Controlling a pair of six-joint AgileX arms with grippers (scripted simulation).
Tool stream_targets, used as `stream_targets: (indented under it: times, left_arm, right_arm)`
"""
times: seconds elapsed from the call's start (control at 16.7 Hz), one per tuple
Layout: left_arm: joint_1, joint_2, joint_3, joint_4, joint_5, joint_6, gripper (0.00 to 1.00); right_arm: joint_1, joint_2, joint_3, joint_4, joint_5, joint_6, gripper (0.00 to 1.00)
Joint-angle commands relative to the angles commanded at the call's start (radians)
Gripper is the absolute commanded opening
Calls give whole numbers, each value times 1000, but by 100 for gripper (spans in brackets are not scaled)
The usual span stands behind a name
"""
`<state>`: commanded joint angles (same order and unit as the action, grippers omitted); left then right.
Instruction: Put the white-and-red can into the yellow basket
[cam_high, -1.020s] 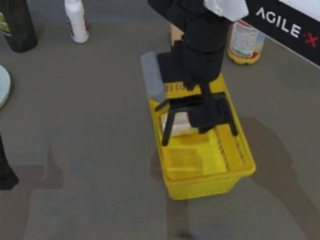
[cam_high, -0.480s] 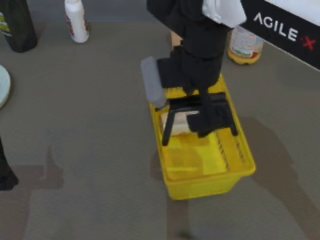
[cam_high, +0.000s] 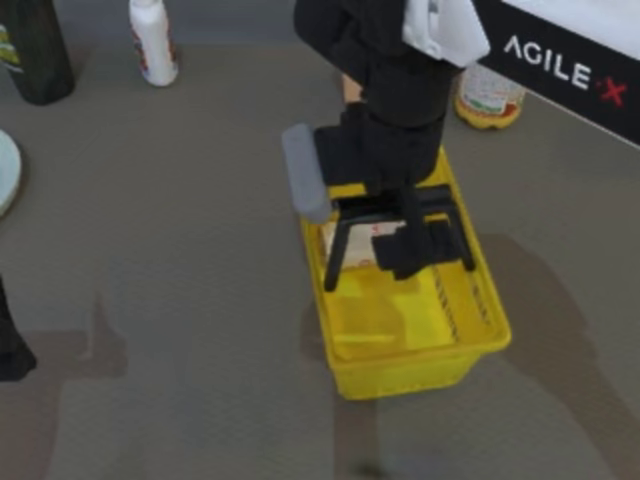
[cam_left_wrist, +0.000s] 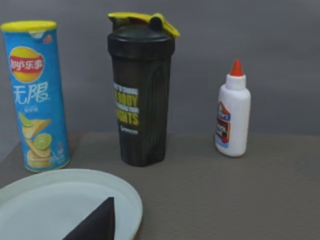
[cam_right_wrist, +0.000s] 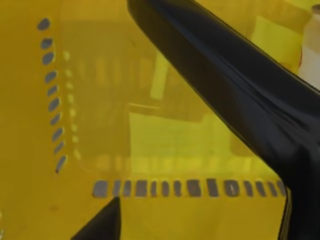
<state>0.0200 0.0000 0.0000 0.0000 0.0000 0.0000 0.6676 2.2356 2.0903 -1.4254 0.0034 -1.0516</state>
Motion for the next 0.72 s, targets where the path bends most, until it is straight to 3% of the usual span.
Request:
stream_targets:
  times: [0.66, 0.72]
  left_arm:
    - [0, 0, 0, 0, 0, 0, 100]
    - [0, 0, 0, 0, 0, 0, 100]
  right_arm:
    - [0, 0, 0, 0, 0, 0, 2]
    - [0, 0, 0, 0, 0, 0, 0]
